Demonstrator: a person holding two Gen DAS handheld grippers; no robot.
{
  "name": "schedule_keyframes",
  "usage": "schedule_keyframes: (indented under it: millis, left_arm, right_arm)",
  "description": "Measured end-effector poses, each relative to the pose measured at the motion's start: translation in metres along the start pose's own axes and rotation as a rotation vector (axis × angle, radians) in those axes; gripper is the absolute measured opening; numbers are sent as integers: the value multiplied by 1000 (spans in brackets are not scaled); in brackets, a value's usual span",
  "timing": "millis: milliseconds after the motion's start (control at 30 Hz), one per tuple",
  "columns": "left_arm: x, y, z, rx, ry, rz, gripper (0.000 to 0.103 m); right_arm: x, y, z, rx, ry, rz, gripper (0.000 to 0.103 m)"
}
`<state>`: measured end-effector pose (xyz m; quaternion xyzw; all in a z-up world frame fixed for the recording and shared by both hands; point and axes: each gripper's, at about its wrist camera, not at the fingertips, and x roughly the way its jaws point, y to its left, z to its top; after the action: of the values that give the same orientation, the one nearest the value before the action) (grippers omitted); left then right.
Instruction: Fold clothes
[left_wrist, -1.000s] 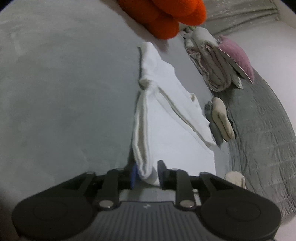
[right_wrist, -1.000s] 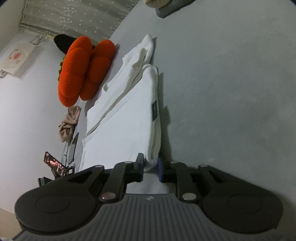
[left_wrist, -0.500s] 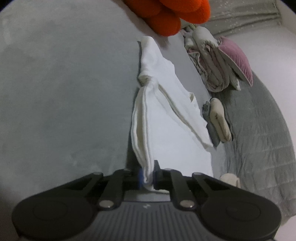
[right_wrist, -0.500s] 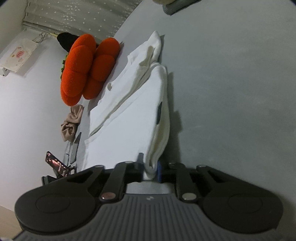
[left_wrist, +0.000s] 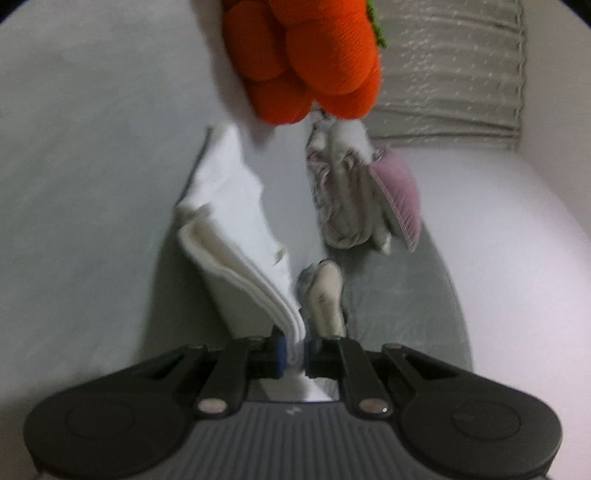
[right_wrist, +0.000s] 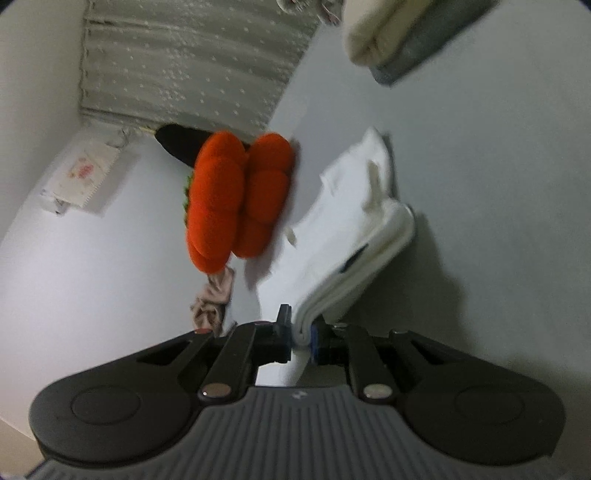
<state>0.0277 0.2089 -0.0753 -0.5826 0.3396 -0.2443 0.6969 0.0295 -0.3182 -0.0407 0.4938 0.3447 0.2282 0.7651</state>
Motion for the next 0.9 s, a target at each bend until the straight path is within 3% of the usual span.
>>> schedule_keyframes:
  millis: [367,700,833,900]
  left_arm:
    - [58,-23,59,-27,-127,-13,9]
    - [106,16,98,-71,-212,121,10]
    - [111,25,102,-82,-237,108,16]
    - [108,22,103,-76,-248,85,39]
  right_arm:
    - [42,13,58,-24,-133,37,13]
    - [95,-32,98,73,-168,-9,15]
    - [106,-57,100,160,-170,-63,20]
    - [106,-64,100,190,-181,-66,32]
